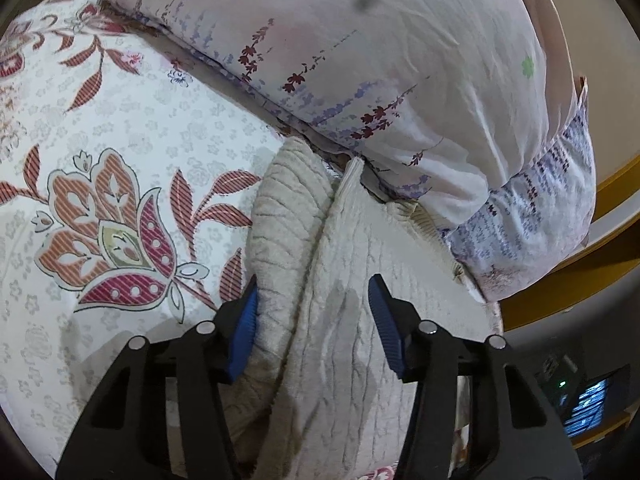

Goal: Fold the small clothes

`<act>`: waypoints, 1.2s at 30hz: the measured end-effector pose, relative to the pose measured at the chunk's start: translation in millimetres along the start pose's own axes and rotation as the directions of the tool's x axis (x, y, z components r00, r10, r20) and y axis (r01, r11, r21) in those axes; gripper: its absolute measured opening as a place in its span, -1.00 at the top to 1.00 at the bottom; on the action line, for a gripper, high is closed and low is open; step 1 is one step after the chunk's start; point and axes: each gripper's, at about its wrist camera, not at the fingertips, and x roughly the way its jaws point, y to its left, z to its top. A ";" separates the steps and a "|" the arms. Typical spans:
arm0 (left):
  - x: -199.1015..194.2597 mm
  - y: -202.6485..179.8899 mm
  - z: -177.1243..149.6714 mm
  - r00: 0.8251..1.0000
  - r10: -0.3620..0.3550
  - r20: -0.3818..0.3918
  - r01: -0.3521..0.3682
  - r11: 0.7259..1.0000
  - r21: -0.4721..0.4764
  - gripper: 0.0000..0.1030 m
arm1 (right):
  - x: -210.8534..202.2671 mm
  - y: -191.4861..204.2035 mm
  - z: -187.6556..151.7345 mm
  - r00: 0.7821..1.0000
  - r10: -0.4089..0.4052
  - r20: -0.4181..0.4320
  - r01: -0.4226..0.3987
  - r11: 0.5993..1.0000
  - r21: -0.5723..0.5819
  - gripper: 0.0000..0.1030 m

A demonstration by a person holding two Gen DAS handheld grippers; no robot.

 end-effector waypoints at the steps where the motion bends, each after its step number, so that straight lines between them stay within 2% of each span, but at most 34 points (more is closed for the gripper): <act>1: 0.4 -2.9 -0.9 1.000 0.020 0.002 -0.020 1.000 0.018 0.04 | -0.1 -0.1 0.0 1.000 0.000 0.000 0.000 1.000 0.000 0.06; 4: 2.9 -11.0 -2.4 0.997 0.080 0.000 -0.079 0.994 0.073 0.33 | -0.2 -0.3 -0.2 1.000 0.001 0.000 -0.001 1.000 -0.001 0.06; 5: 6.1 -15.1 -3.4 0.995 0.098 -0.016 -0.096 0.990 0.101 0.49 | 0.0 -0.2 -0.2 1.000 -0.001 0.001 0.001 1.000 0.000 0.06; 6: 6.5 -17.0 -3.4 0.995 0.096 -0.020 -0.093 0.990 0.109 0.58 | 0.1 -0.1 -0.2 1.000 -0.002 0.001 0.002 1.000 0.001 0.06; 8: 4.6 -21.8 -2.1 0.996 0.083 -0.022 -0.080 0.990 0.115 0.63 | 0.0 0.0 -0.3 1.000 -0.002 0.002 0.002 1.000 0.000 0.05; 12: -9.3 -33.9 4.0 0.999 -0.046 0.008 0.046 0.995 0.085 0.68 | 0.5 1.6 -0.5 1.000 -0.006 0.003 0.006 1.000 -0.005 0.05; 15: -19.8 -51.9 7.7 0.988 -0.147 0.038 0.144 0.987 0.077 0.71 | 1.6 3.8 -1.1 1.000 -0.017 0.006 0.017 1.000 -0.016 0.05; 18: -27.1 -79.0 9.2 0.970 -0.236 0.056 0.230 0.969 0.090 0.72 | 2.2 4.9 -1.2 1.000 -0.015 0.008 0.015 1.000 -0.027 0.05; 22: -23.8 -127.7 1.8 0.943 -0.332 0.035 0.323 0.935 0.148 0.72 | -8.7 -14.7 -1.8 0.997 0.075 0.021 -0.077 0.995 0.069 0.05; 25: -11.8 -162.9 -12.6 0.931 -0.366 -0.006 0.360 0.913 0.194 0.72 | -22.7 -38.0 -4.2 0.995 0.084 0.049 -0.090 0.988 0.123 0.05; 31: 27.4 -211.2 -44.2 0.909 -0.406 -0.101 0.418 0.884 0.209 0.73 | -48.9 -98.2 -23.0 0.996 0.014 0.083 -0.033 0.972 0.231 0.04; 33: 47.4 -228.2 -62.0 0.908 -0.400 -0.125 0.418 0.880 0.225 0.73 | -57.5 -118.4 -31.7 0.996 -0.015 0.090 -0.011 0.960 0.278 0.04; 36: 82.4 -246.8 -90.7 0.917 -0.360 -0.173 0.394 0.885 0.248 0.73 | -67.8 -146.2 -43.6 0.994 -0.045 0.096 0.009 0.937 0.349 0.04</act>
